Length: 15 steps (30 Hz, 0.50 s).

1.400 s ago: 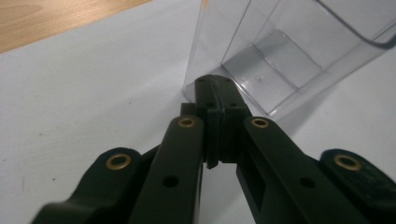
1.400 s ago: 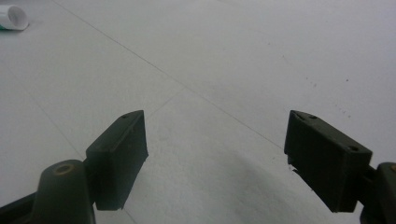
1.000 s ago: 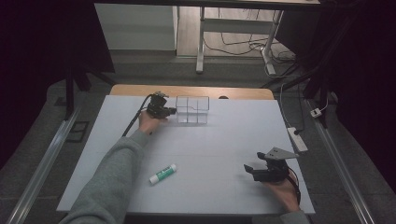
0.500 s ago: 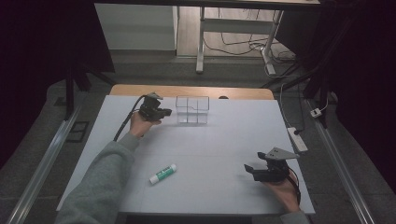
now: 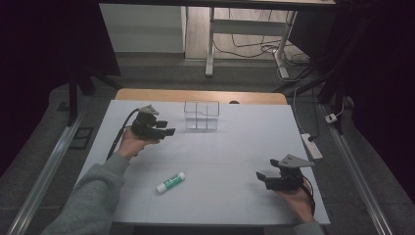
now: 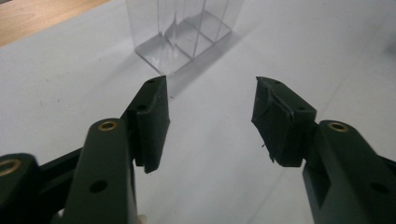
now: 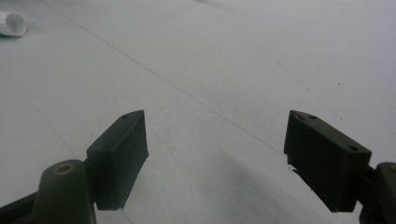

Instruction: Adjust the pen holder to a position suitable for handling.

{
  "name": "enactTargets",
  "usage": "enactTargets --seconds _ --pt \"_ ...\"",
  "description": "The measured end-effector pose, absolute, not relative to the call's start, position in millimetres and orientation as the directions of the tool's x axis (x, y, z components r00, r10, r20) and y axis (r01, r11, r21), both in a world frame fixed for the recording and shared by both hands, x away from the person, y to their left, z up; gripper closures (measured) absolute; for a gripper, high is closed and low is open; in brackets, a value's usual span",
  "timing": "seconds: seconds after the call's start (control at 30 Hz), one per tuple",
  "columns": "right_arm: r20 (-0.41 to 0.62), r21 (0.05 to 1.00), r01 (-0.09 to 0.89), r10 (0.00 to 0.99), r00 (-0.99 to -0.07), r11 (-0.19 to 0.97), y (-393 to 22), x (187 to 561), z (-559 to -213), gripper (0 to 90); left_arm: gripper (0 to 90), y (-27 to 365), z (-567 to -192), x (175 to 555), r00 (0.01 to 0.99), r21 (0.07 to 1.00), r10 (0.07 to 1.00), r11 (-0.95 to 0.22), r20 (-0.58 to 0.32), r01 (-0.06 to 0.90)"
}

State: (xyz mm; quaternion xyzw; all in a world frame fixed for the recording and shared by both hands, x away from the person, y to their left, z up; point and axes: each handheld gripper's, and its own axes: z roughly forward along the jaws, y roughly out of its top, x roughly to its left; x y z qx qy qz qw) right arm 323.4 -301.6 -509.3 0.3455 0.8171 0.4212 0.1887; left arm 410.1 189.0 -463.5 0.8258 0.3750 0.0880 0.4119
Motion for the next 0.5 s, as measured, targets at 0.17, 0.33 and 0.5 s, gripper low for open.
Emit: enactTargets --seconds 0.17,0.33,0.5 --pt "-0.022 0.818 0.403 0.723 -0.690 0.410 -301 323 -509 20.5 41.5 194 -464 395 0.708 0.733 0.687 -0.397 -0.162 0.553" --pt "-0.026 0.816 0.404 0.724 -0.690 0.414 -301 323 -509 20.6 38.4 197 -465 384 0.714 0.722 0.680 -0.411 -0.164 0.557" --pt "-0.023 0.815 0.405 0.722 -0.692 0.414 -301 323 -510 20.5 34.5 200 -468 373 0.723 0.710 0.670 -0.427 -0.168 0.560"
